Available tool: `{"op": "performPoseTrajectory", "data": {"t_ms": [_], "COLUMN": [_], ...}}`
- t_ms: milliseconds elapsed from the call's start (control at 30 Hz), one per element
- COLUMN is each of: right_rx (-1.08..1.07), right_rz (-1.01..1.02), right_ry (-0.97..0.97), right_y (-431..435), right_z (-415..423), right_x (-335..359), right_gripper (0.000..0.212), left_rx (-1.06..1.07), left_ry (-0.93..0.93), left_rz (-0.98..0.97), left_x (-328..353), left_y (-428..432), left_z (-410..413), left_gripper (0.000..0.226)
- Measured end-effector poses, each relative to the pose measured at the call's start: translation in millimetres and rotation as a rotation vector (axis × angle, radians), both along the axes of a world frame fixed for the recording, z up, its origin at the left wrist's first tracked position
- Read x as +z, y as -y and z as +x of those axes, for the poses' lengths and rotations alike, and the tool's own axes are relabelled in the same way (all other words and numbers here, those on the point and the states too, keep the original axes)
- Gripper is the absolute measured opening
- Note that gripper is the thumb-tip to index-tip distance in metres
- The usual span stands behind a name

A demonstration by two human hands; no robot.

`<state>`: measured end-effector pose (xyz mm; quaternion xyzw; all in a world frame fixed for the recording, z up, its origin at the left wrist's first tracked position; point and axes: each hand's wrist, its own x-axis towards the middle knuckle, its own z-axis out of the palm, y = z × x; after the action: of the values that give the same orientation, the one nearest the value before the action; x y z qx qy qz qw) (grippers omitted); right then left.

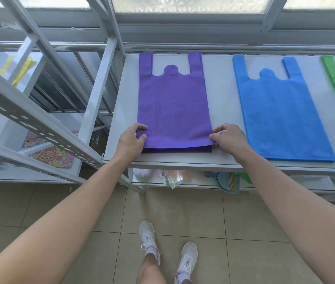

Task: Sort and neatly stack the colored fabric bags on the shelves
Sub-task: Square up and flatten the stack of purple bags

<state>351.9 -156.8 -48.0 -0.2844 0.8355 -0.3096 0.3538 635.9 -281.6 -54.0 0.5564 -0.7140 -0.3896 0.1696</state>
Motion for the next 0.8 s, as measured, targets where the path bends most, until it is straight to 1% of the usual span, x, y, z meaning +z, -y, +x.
{"op": "performPoseTrajectory", "data": {"t_ms": [133, 267, 333, 467, 567, 700, 800], "right_rx": [-0.003, 0.007, 0.028, 0.086, 0.11, 0.105, 0.068], "right_rz": [-0.031, -0.071, -0.069, -0.055, -0.033, -0.031, -0.061], "right_ry": [0.039, 0.011, -0.026, -0.113, -0.169, -0.173, -0.125], "right_y": [-2, -6, -7, -8, -7, -7, -7], "right_z": [-3, -3, -3, -2, -3, -5, -7], "right_x": [-3, -7, -9, -6, -7, -10, -13], "right_gripper": [0.009, 0.009, 0.011, 0.012, 0.009, 0.008, 0.009], "left_rx": [0.027, -0.011, 0.004, 0.062, 0.049, 0.016, 0.006], "left_ry": [-0.014, 0.06, 0.071, 0.055, 0.06, 0.064, 0.058], "left_rz": [0.052, -0.112, -0.152, -0.169, -0.179, -0.217, -0.24], "left_x": [0, -4, -7, -11, -11, -11, -11], "left_y": [4, 1, -3, -5, -4, -4, -4], "left_z": [-1, 1, 3, 6, 7, 7, 6], "left_gripper": [0.025, 0.021, 0.018, 0.018, 0.016, 0.016, 0.015]}}
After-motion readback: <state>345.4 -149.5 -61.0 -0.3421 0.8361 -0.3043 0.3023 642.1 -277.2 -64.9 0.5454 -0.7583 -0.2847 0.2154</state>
